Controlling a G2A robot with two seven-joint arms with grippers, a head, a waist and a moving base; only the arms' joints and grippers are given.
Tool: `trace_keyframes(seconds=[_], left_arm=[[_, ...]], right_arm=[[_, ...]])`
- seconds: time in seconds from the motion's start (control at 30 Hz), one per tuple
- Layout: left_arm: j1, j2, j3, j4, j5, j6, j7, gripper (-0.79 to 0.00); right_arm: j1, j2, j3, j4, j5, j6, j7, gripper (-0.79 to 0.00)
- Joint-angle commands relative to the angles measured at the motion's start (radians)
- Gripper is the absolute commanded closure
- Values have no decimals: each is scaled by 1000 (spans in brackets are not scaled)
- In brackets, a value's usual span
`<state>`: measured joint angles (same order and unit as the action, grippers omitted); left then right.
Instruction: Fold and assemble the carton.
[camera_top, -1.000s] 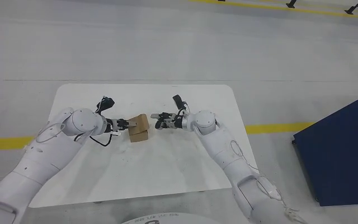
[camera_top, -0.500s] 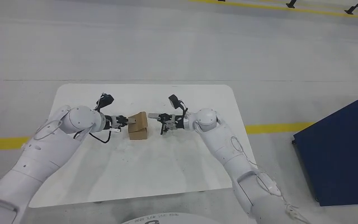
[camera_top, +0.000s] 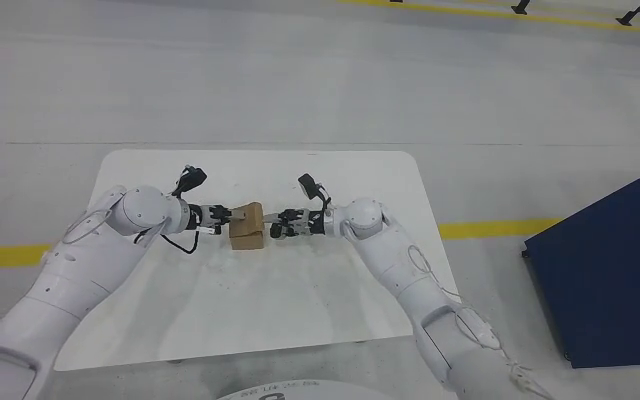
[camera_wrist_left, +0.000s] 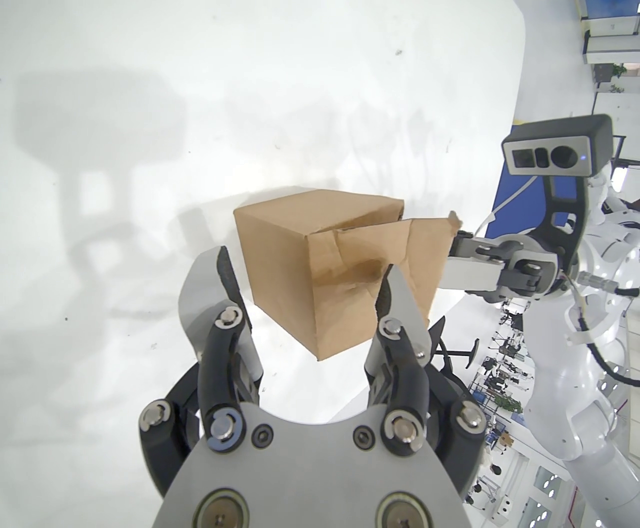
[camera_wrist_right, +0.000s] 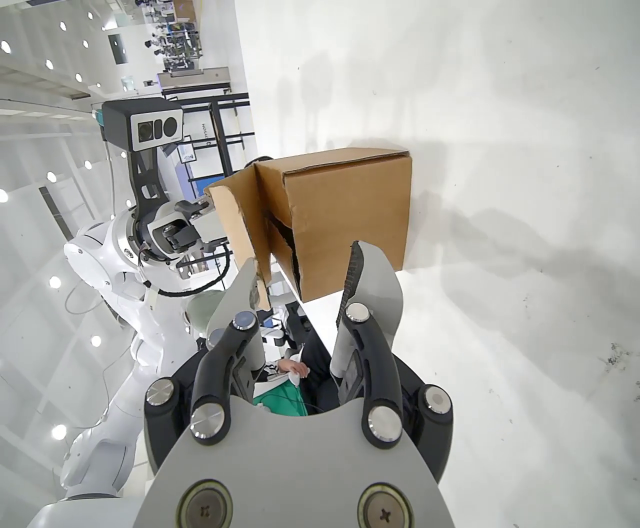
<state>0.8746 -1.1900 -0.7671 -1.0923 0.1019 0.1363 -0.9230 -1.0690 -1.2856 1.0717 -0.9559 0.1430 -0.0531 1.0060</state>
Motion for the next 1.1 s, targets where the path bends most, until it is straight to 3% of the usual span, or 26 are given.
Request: trace_keyframes(seconds=[0.0,0.27,0.43,0.57,0.63,0.7,1.07], left_arm=[[-7,-6,9,13,-1,-2,0,-511],[-25,-25,27,54,-11,-18,0,-502],[-30,-32,29,70,-16,-28,3,-499],[-31,-35,26,80,-17,-36,4,-496],[-30,-36,24,83,-18,-40,4,-511],[-28,-37,20,85,-23,-45,8,-579],[-21,-41,11,94,-19,-60,7,-563]], right_arm=[[5,-2,-5,10,4,-3,0,-339],[19,-6,-26,21,4,5,-8,-360],[30,-10,-41,29,3,25,-20,-302],[30,-10,-38,41,21,15,-25,-323],[27,-7,-30,47,30,0,-18,-342],[23,-4,-24,50,34,-8,-16,-342],[19,0,-24,43,40,16,-26,-314]])
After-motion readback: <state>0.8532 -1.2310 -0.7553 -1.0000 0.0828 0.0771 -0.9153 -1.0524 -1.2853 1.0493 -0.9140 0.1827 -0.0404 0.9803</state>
